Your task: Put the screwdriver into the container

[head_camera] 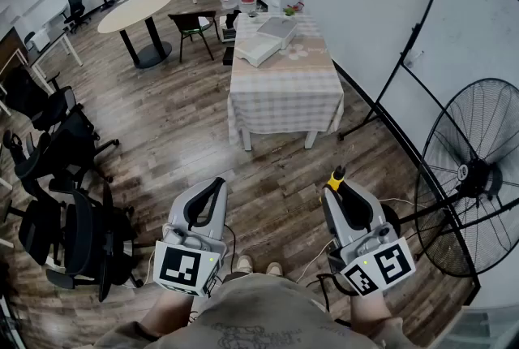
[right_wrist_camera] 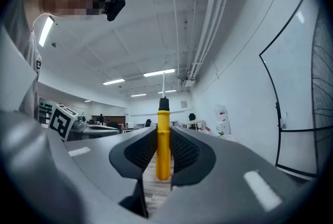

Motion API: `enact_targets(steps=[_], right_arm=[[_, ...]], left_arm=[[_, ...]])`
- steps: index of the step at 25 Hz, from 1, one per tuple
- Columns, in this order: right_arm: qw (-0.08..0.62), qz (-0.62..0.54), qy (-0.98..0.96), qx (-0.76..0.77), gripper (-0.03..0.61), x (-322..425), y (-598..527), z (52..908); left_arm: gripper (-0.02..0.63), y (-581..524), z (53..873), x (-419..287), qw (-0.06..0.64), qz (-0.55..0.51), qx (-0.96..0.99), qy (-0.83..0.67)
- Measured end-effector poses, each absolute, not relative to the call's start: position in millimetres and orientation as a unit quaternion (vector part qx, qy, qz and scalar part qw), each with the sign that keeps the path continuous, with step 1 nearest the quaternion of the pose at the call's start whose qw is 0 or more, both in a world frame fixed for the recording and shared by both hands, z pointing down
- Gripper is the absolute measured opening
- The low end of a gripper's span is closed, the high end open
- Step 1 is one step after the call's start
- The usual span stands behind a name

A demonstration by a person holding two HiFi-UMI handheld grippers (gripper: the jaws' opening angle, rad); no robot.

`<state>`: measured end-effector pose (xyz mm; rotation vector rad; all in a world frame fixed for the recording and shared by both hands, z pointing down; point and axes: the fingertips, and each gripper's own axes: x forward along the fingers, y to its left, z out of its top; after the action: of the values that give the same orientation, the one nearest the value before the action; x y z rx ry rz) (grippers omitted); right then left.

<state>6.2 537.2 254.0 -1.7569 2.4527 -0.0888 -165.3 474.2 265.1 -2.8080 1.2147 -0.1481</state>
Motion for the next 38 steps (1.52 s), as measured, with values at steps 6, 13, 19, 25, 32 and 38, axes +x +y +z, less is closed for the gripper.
enact_targets(steps=[6,13,19,25,32,38], right_arm=[[0.066,-0.039,0.811,-0.579,0.103,14,541,258],[0.067,-0.041,0.814,-0.575,0.103,31,544,262],[0.063,-0.049,0.814,-0.575,0.103,44,544,269],[0.059,-0.058,0.815,-0.574,0.103,50,532,278],[0.058,-0.064,0.815,-0.574,0.103,59,489,285],[0.048,-0.078,0.813,-0.575,0.104,73,423,295]], left_arm=[[0.0,478,268,-157,0.039,-0.052,-0.915,0.397],[0.0,482,270,-140,0.041,-0.054,-0.914,0.399],[0.0,482,277,-128,0.042,-0.057,-0.914,0.4],[0.0,471,281,-123,0.039,-0.058,-0.913,0.402],[0.0,432,286,-113,0.039,-0.06,-0.913,0.401],[0.0,366,293,-100,0.044,-0.06,-0.914,0.398]])
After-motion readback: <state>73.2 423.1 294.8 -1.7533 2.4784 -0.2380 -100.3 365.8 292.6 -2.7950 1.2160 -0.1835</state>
